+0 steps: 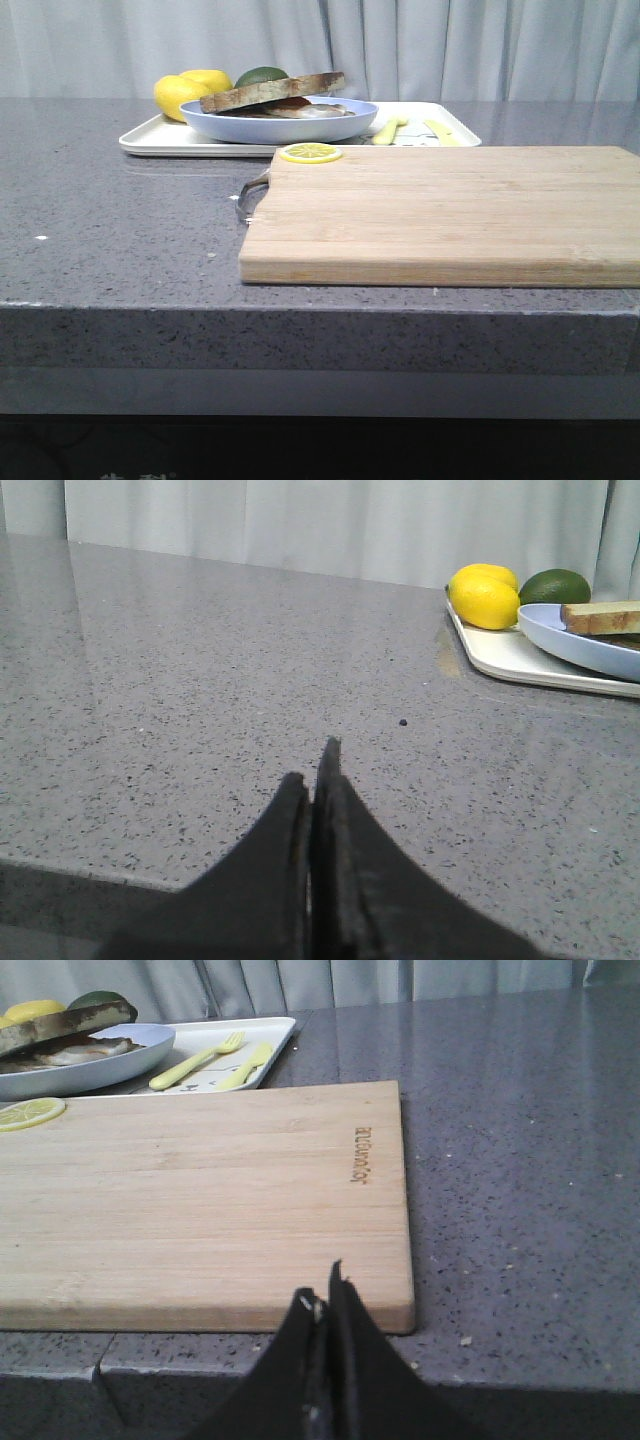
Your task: Place bread and move sandwich to tray
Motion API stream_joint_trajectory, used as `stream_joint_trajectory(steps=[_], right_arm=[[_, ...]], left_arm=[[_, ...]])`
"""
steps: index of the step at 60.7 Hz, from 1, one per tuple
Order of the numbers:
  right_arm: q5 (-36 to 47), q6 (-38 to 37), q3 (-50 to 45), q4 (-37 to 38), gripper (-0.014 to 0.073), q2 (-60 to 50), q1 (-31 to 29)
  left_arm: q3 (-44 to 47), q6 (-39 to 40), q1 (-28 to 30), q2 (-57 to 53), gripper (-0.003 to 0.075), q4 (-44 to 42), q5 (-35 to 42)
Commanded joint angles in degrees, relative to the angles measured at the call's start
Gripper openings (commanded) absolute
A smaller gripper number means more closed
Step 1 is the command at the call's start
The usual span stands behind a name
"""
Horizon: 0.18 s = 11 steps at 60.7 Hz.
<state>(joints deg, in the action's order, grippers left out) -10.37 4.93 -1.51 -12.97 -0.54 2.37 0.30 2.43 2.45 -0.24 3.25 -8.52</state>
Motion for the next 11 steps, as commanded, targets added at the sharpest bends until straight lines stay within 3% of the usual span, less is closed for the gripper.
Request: stream_joint_trajectory(steps=[1,11], right_arm=[[4.24,0.25,0.08,-0.39,-0.006,-0.96,-0.38],[4.24,0.25,0.08,-0.39,-0.006,-0.96,-0.38]], left_arm=[[0.02,0.45,0.09,-1.21,-0.002,0.56,4.51],[0.02,0.45,0.09,-1.21,-0.002,0.56,4.51]])
